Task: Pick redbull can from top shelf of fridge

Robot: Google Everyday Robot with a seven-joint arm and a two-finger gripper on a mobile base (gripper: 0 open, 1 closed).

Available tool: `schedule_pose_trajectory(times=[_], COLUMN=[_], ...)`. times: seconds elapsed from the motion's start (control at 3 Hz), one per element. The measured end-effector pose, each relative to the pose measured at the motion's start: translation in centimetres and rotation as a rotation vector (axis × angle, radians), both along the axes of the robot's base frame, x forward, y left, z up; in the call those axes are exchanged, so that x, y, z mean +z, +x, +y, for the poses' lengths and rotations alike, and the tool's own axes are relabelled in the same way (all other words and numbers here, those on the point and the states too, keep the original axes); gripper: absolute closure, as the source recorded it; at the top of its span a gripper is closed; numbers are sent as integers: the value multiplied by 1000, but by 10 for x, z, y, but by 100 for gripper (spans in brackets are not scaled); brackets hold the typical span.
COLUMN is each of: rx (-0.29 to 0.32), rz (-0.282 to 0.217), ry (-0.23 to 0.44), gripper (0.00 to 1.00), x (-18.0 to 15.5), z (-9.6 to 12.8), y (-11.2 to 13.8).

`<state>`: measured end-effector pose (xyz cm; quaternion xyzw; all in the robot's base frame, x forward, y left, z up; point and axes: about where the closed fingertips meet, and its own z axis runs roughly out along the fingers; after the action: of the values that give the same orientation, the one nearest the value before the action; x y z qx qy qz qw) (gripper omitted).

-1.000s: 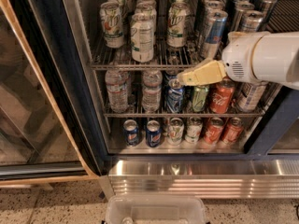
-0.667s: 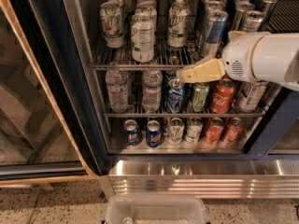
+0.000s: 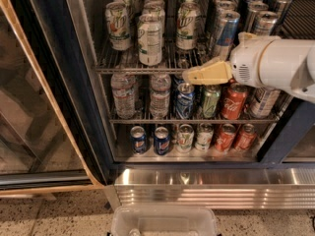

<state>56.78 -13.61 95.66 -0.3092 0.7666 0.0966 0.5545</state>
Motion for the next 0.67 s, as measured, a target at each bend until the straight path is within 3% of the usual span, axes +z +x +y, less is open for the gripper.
schedule_pose_trajectory(times=[0.67], rx=[-45], rz=[-111], ry=[72], gripper=[0], x=[10], z=[6], y=[14])
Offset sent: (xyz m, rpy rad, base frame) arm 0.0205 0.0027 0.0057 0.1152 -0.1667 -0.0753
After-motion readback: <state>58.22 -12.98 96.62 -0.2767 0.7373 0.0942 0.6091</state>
